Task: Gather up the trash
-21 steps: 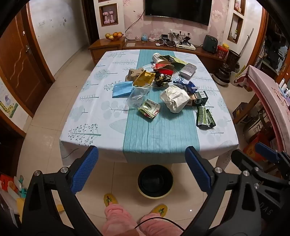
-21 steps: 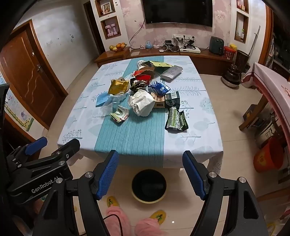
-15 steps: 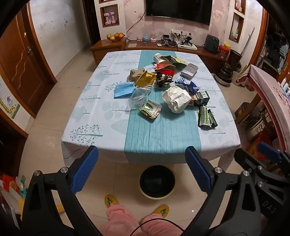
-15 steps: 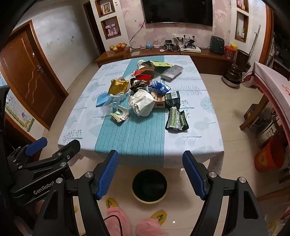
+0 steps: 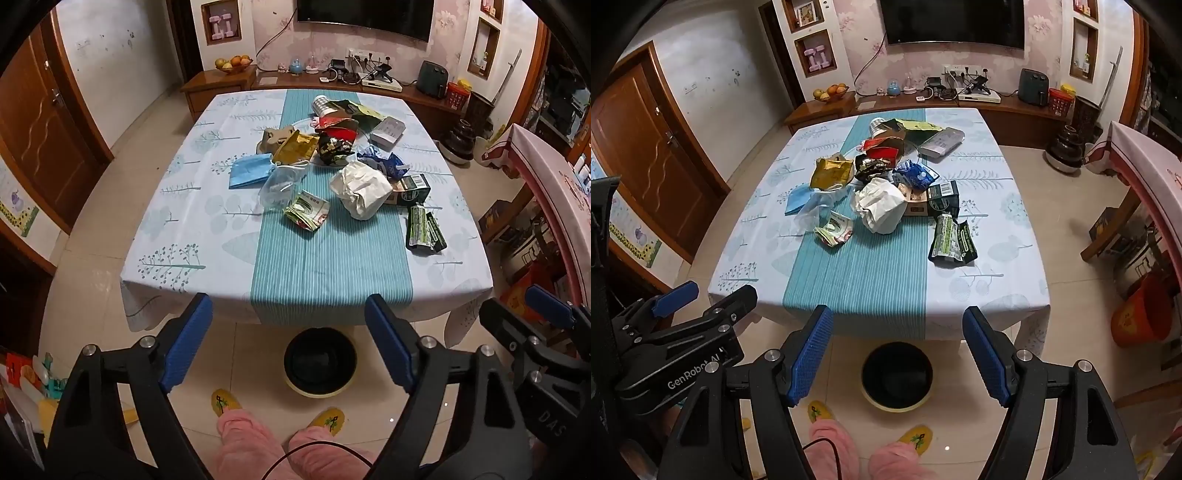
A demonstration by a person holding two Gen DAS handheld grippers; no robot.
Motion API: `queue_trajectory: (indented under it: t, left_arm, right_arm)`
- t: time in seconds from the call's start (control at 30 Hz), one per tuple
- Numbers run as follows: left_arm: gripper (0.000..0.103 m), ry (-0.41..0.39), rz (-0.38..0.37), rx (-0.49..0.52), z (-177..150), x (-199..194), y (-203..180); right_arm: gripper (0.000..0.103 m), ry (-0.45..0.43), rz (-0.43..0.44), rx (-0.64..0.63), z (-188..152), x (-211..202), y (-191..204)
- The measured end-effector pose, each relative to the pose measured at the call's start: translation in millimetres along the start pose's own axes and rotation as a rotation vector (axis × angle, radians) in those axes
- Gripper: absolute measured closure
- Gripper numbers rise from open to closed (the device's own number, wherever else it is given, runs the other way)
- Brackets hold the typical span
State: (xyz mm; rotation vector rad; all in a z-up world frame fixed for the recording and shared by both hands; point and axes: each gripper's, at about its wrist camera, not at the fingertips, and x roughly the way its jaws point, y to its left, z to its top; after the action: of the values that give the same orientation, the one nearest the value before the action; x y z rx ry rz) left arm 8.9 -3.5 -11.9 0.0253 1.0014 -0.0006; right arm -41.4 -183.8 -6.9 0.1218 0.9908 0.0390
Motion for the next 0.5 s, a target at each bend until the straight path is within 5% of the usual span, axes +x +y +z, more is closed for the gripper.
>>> queue_trajectory:
  t: [0.5]
  left_arm:
    - [0.026,-0.016,-0.046,0.006,1.6,-4.4,-2.3]
  right_arm:
    - [0.029,-0.002,0.002,0.009,-2.3,3.3,-2.2]
